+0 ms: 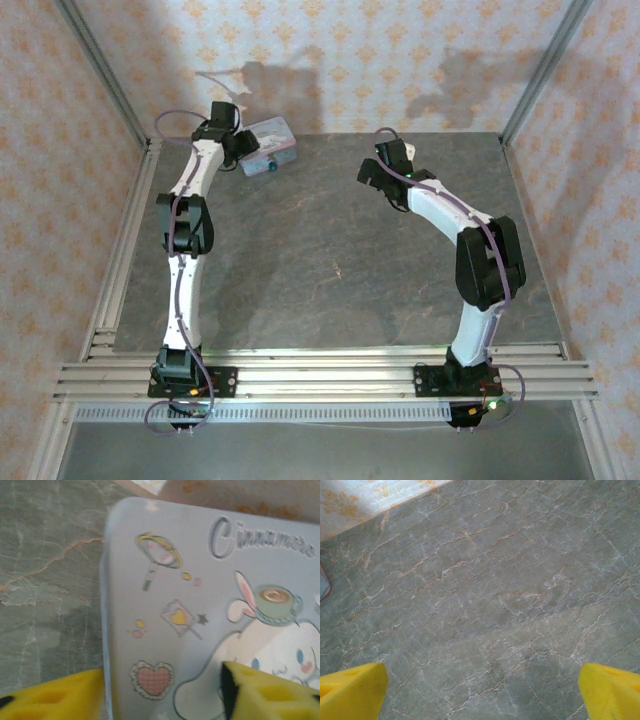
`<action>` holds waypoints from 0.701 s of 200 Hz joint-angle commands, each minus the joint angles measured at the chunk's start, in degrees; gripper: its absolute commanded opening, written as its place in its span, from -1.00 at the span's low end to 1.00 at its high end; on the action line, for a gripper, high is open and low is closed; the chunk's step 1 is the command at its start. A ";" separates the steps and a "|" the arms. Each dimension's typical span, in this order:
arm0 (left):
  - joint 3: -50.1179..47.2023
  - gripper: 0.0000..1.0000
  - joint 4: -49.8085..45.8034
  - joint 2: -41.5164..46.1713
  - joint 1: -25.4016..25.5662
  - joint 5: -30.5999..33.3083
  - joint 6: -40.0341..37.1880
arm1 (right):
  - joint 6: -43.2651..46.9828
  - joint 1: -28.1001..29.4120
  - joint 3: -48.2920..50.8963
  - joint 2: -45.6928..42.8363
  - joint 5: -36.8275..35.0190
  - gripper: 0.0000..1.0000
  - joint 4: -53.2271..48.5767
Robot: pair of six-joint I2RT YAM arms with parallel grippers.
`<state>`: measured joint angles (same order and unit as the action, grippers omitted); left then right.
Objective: Unlock the padlock with the key
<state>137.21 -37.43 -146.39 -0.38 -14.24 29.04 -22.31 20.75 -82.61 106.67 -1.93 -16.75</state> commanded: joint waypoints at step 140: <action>-78.81 -0.44 19.72 44.78 6.36 -1.68 -1.83 | -0.40 7.64 -3.60 -2.51 6.54 0.95 -8.21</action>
<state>67.79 -10.66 -103.81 6.02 -17.85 27.16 -25.58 26.46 -81.41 100.88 1.56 -21.26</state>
